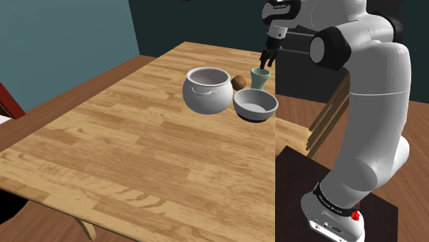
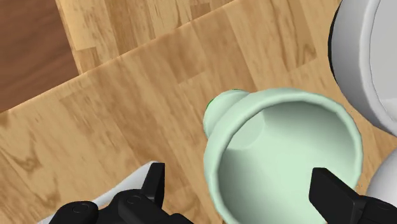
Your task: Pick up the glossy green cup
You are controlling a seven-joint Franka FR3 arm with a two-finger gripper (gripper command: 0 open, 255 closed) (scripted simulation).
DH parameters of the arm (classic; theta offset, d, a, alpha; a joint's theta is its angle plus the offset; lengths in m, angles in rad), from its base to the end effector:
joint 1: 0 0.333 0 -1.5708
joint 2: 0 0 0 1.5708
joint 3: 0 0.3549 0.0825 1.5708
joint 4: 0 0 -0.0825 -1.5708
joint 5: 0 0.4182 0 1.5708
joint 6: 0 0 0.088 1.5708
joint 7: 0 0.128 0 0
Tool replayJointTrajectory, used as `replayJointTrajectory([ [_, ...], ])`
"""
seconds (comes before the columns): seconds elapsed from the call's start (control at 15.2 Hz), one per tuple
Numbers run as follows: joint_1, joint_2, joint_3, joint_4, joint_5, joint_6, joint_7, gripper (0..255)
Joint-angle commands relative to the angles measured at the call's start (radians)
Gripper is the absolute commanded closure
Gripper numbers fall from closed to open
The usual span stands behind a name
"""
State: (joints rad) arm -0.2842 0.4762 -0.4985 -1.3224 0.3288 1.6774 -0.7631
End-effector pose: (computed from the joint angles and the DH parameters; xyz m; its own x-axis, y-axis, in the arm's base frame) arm 0.5897 -0.4328 0.4897 0.9994 -0.0268 0.0229 -0.0239 -0.9925 -0.1202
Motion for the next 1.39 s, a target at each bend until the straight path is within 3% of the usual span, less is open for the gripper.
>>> replayJointTrajectory([
  [0.0,-0.016,0.034,0.005,0.030,0.014,0.000,-0.010,0],
  [0.53,-0.005,0.040,0.008,-0.052,0.020,0.084,-0.025,0],
  [0.59,-0.005,0.037,0.008,-0.056,0.019,0.086,-0.026,255],
  [1.32,-0.008,0.037,0.007,-0.029,0.017,0.060,-0.020,255],
])
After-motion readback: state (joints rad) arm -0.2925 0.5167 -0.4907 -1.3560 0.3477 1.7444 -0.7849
